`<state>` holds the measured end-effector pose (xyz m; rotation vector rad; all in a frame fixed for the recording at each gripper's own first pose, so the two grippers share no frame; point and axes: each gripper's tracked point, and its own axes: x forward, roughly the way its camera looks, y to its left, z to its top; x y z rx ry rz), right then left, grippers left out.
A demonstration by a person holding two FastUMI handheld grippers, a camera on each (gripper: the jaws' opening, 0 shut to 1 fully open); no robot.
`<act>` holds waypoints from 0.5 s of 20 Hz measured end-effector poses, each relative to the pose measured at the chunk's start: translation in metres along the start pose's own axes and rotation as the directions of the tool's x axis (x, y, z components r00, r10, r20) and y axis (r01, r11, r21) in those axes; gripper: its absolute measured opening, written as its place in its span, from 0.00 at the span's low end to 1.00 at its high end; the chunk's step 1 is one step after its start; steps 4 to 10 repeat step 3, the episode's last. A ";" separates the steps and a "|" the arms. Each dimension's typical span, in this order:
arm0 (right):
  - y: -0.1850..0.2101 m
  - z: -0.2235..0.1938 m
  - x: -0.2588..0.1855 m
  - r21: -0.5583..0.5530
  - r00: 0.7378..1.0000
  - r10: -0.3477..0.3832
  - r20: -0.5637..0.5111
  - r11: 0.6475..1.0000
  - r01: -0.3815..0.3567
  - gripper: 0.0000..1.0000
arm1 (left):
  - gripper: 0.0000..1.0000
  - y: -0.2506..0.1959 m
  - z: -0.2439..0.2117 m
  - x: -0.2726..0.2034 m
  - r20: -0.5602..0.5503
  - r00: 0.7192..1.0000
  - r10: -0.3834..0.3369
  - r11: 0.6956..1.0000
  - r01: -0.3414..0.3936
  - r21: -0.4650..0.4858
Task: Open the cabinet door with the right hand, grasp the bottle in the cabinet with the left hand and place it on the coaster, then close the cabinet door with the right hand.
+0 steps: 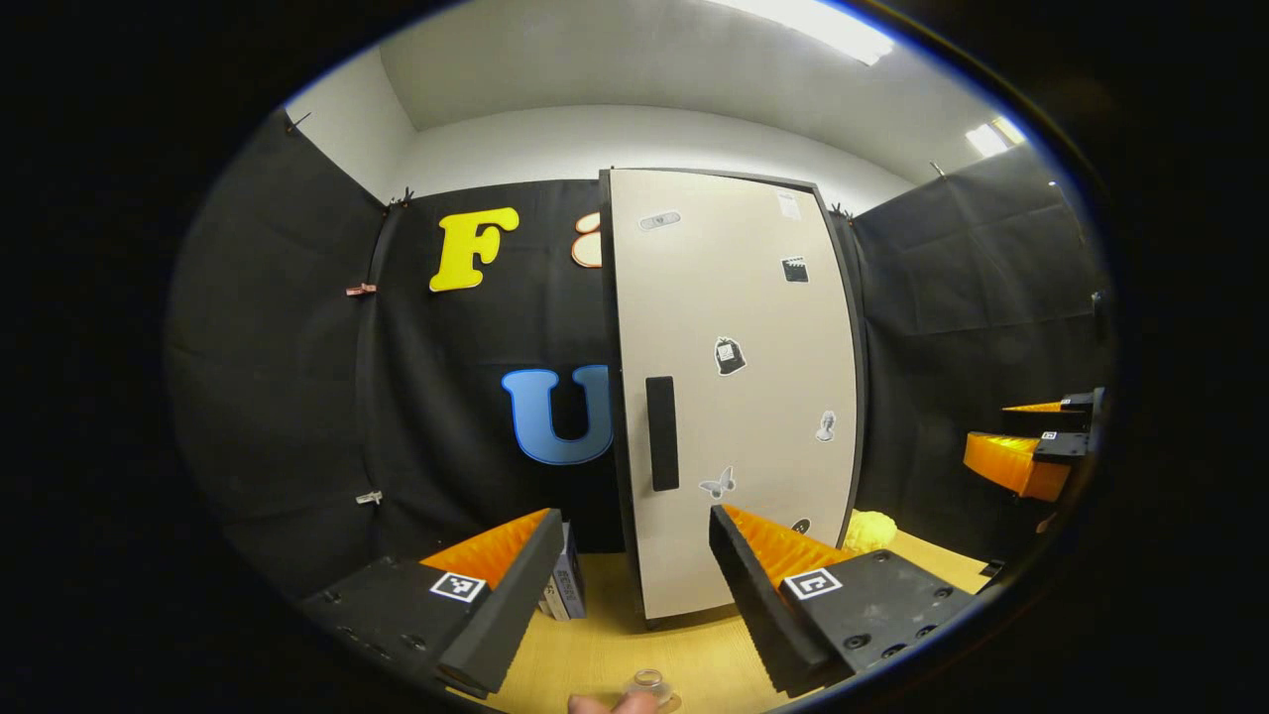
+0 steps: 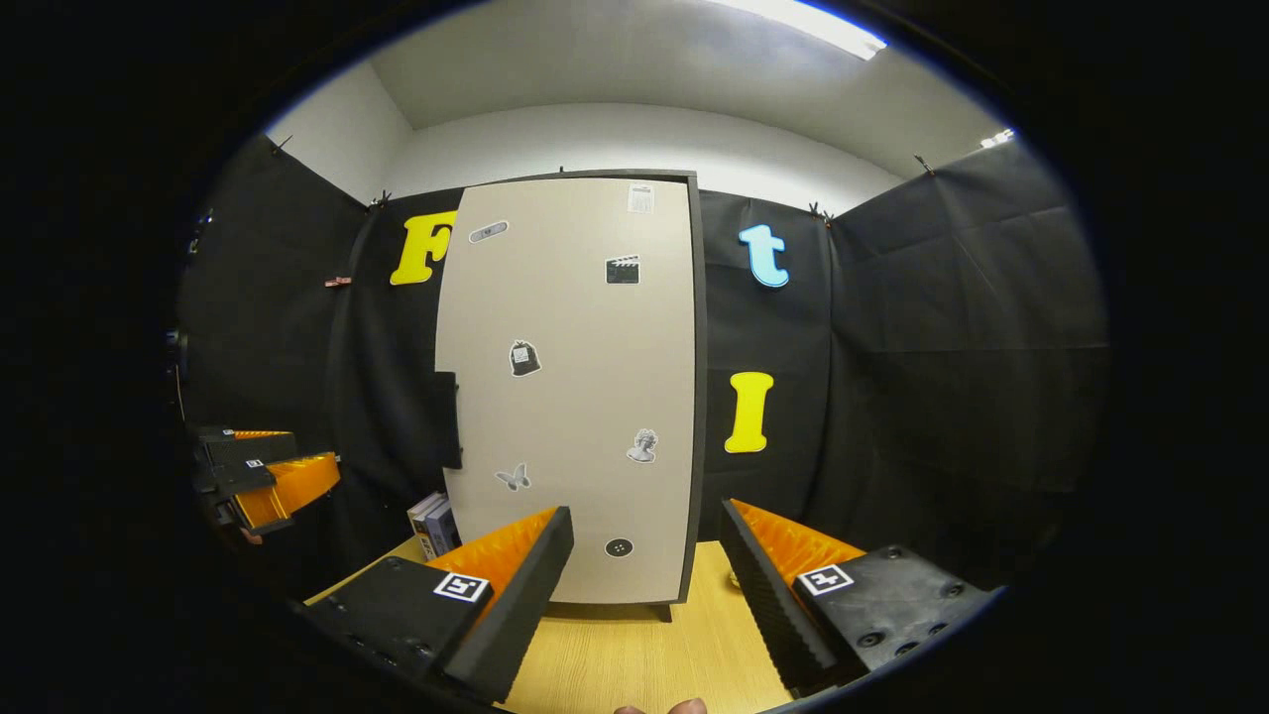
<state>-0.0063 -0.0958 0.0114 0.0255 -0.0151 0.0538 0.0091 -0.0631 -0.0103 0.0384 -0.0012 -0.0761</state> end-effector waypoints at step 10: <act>-0.001 -0.001 -0.002 0.003 1.000 -0.003 -0.002 1.000 0.003 0.96 | 0.93 -0.003 0.003 0.002 0.016 1.000 -0.007 1.000 0.007 -0.005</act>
